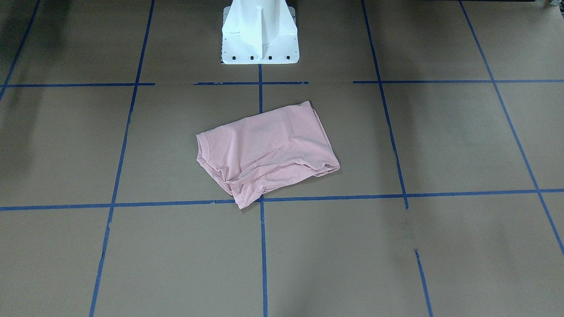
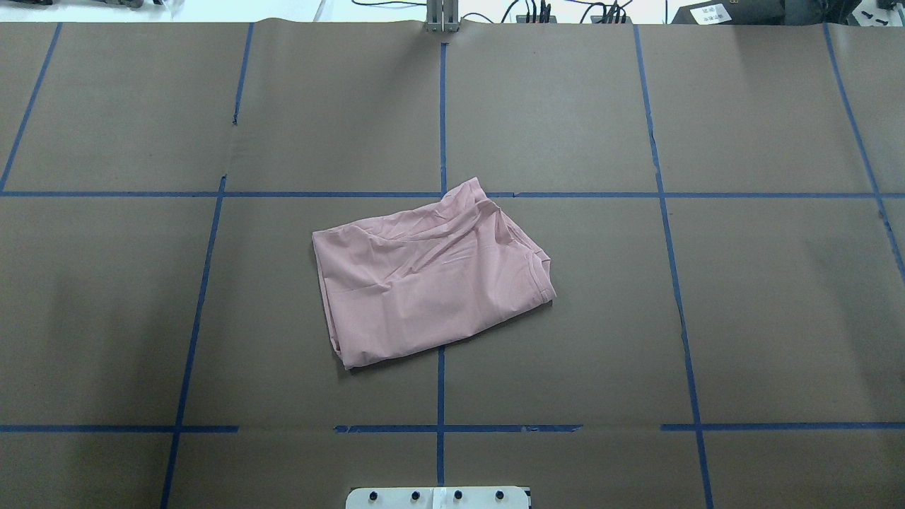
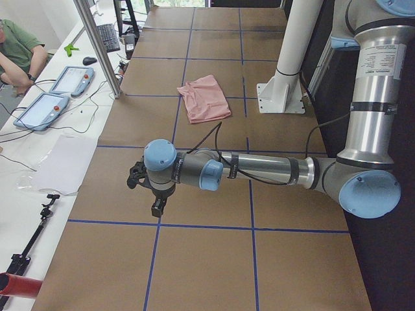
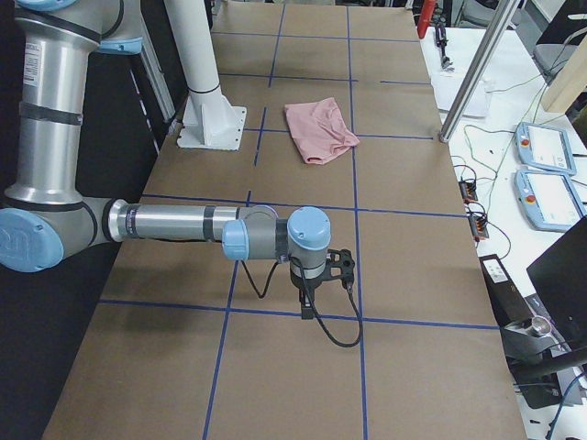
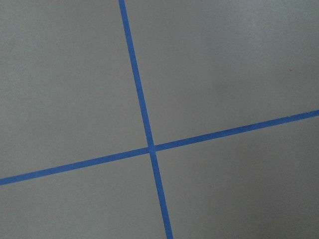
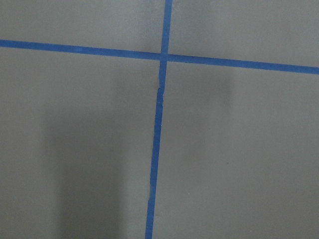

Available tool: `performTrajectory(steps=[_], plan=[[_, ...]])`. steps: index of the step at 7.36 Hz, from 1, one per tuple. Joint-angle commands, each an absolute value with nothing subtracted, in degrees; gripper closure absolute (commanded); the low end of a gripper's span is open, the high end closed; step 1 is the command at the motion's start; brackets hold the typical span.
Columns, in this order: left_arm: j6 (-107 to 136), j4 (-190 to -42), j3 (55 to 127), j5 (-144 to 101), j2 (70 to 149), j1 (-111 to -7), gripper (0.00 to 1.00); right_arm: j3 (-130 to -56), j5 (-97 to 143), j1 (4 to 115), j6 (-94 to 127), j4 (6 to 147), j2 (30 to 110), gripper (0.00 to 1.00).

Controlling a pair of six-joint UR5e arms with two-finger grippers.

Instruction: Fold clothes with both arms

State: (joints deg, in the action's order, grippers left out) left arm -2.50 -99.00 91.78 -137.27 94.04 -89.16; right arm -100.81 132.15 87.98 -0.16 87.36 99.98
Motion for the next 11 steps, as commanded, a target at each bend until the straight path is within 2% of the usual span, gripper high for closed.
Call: performTrajectory(steps=[1,4,9,10,11], plan=[[-2.6,-99.6,92.5,-135.0,94.0,-89.2,0.00,-100.8,132.2,88.0,-0.2,87.4,99.8,0.00],[-2.5,-106.1,93.0,-125.4,94.0,-89.0,0.00,-100.7,132.1,88.1,-0.1,87.4,99.7,0.00],[-2.3,-105.7,92.8,-125.6,91.4,-88.7,0.00,-100.7,132.2,88.0,-0.1,87.4,99.6,0.00],[-2.2,-104.2,92.2,-125.9,91.3,-88.6,0.00,-100.8,132.2,88.0,-0.1,87.4,99.7,0.00],[-2.3,-96.2,92.5,-127.7,91.2,-88.6,0.00,-100.6,132.2,88.1,-0.1,87.4,99.7,0.00]])
